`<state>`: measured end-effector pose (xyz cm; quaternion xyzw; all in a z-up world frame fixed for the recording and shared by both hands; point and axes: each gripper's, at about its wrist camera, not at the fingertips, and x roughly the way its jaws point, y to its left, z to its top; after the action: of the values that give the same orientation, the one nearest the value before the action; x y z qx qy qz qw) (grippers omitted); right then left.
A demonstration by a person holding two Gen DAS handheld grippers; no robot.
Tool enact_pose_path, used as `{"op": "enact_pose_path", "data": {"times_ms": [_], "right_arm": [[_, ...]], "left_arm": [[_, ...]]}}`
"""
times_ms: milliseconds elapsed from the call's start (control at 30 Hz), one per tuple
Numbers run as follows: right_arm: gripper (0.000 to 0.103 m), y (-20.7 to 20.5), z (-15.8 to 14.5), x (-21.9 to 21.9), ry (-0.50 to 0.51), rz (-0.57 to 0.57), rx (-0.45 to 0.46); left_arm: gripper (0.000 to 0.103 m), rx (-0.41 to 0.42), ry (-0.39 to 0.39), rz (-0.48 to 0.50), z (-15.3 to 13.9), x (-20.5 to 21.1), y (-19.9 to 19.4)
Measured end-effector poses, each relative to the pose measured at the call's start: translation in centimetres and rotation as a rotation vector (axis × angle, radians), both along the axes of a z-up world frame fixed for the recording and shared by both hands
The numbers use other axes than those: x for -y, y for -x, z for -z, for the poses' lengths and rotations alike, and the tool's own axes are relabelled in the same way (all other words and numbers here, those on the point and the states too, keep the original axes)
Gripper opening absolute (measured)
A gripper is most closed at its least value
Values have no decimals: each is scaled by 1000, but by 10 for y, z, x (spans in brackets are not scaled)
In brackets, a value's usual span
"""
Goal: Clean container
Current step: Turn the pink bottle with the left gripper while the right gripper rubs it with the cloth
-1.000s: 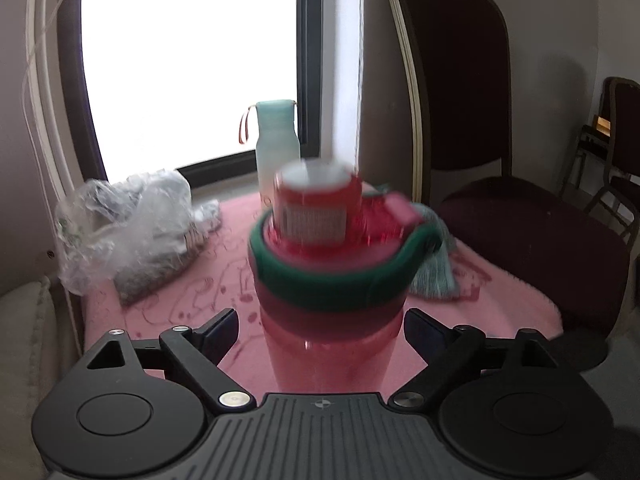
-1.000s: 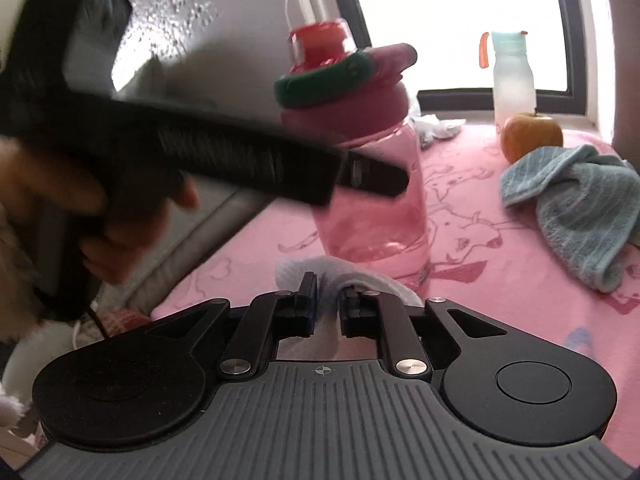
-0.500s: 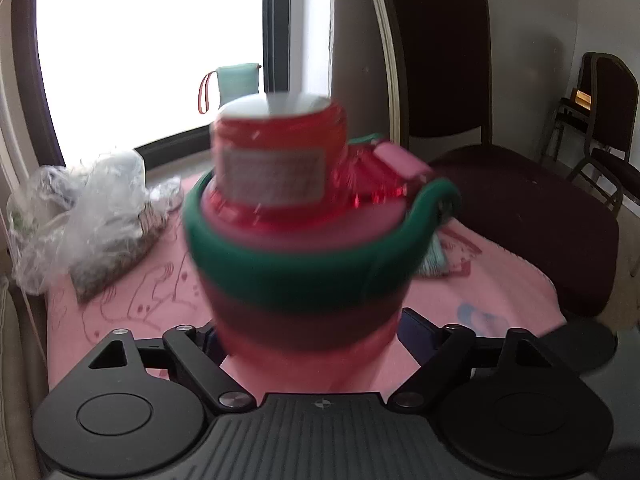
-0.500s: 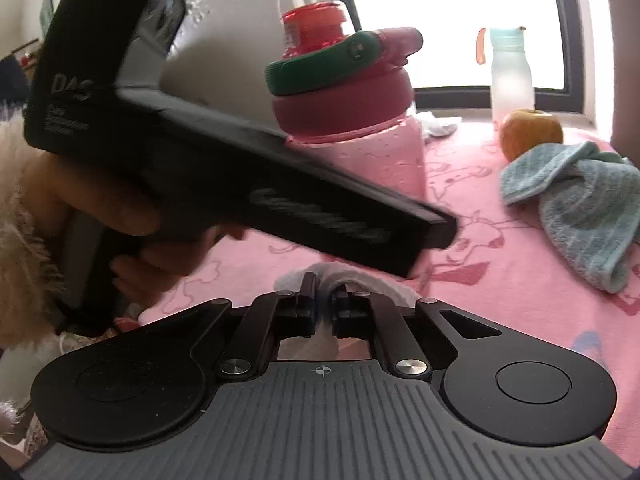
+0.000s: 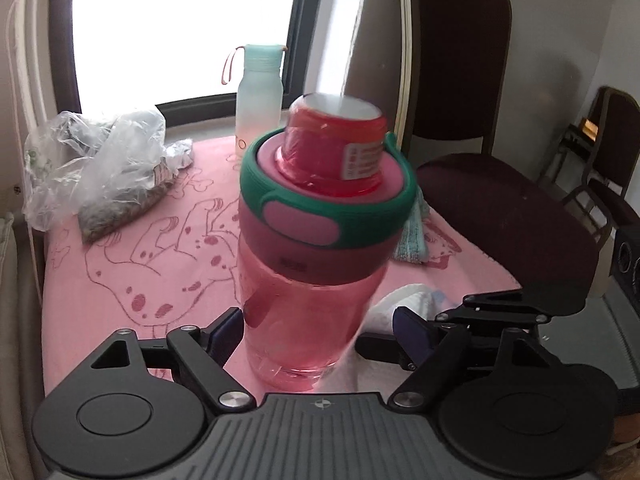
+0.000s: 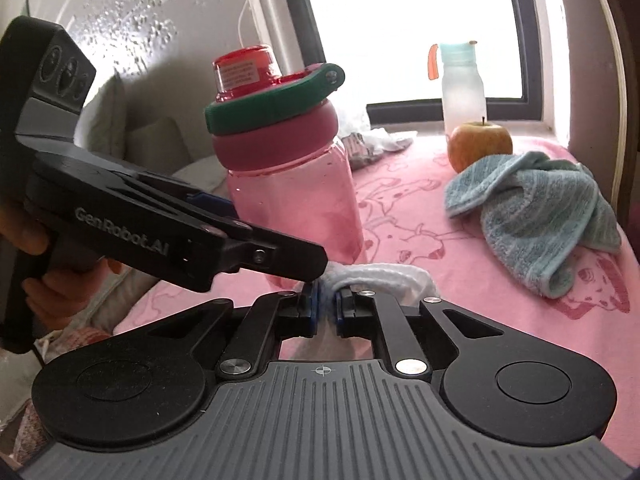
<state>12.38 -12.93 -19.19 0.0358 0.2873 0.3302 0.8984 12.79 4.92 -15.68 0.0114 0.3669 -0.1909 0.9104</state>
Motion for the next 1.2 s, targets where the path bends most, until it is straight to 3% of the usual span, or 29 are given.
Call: {"op": "enact_pose_path", "data": {"times_ms": [267,333,367,500,733,833,900,1033,1100,1133,1200], "right_arm": [[13,15,-20,-5,-56,-94,26],[13,18,-32,-8,-91,-114,66],[13,18,-36,-11,-104,-116,88],[4,11,-37,-19,-120,-114,116],[1,-15,34,-32,-57,-78,-133],[2,-15,39,-33,-54,-40,-170],[3,-7,22,-38,-42,-41,-109],[3,14,-21,-49,-47,-33,114],[2,20,-27,-58,-16,-16,198],[1,20,-24,-60,-14,-14,204],[1,9,-9,-63,1,-15,102]], "left_arm": [[86,271,-71,-53,-37,13,7],[77,307,-80,-49,-40,18,7],[70,292,-78,-47,-38,19,5],[68,241,-86,-42,-34,23,-1],[68,186,-66,-32,-34,19,-5],[68,163,-50,-37,-29,16,-6],[68,163,-53,-38,-28,15,-4],[68,150,-67,-41,-30,19,-6],[68,146,-73,-39,-30,19,-8],[68,144,-72,-40,-30,19,-8],[68,139,-68,-44,-31,18,-9]]}}
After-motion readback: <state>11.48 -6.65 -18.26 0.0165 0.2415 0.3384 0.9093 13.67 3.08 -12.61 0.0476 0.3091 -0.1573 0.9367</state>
